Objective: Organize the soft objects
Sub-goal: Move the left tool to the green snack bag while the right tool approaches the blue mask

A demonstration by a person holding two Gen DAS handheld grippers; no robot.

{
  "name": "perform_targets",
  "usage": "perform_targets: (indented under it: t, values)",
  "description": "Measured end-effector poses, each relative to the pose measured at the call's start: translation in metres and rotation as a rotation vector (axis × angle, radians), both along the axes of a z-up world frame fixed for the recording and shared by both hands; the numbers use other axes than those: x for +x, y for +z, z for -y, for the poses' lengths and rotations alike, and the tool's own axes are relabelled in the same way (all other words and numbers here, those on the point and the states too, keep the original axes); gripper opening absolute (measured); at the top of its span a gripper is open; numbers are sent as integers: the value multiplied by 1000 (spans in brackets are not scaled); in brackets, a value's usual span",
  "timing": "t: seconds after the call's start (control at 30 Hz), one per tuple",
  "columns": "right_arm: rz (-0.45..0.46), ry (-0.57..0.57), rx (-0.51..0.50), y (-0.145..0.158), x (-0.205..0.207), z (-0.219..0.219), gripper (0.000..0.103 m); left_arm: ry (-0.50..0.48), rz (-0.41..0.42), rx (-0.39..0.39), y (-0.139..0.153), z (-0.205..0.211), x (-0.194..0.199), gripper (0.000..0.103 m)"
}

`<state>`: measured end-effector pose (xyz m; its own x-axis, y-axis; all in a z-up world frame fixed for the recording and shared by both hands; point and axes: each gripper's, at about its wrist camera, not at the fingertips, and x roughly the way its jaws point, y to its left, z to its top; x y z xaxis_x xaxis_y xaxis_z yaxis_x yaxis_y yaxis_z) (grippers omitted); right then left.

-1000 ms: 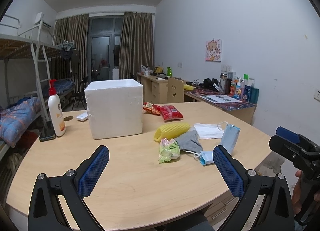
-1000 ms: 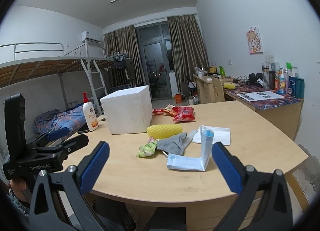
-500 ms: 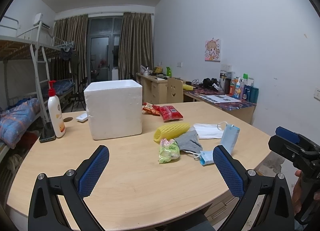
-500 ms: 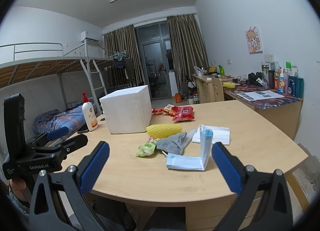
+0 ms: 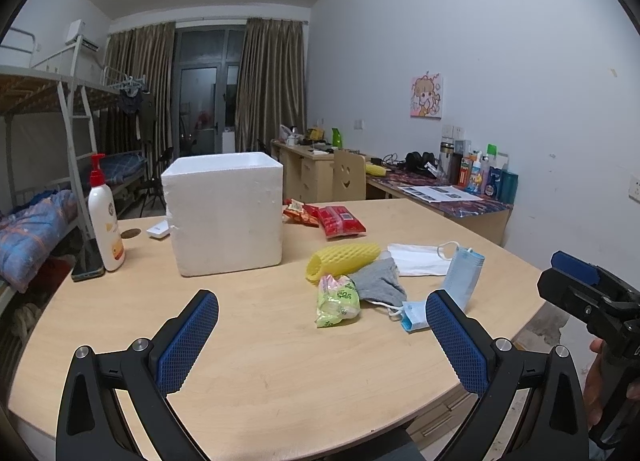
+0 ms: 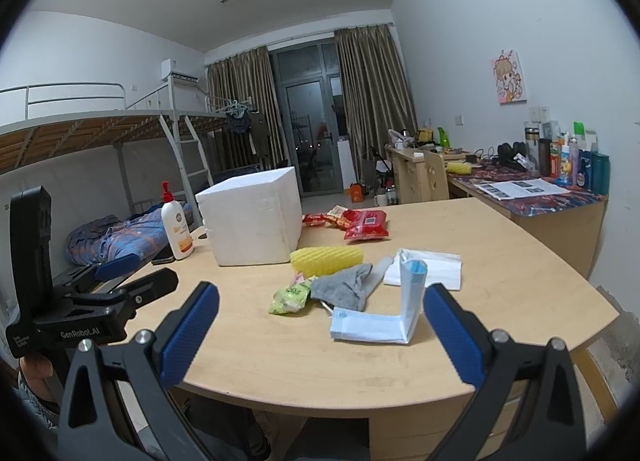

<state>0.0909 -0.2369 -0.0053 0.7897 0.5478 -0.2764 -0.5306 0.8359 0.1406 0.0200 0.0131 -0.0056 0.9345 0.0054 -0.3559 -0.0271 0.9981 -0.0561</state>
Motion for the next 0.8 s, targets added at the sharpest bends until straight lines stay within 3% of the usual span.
perform_targets:
  t: [0.37,0.8]
  values:
    - [-29,-12,-38,-2,28,-5,103,-42,-30,-10,-3,-3,38,103]
    - [-102,-58,-83,-22,69,-2,103,-96,-150,-36,-31,-1,96,103]
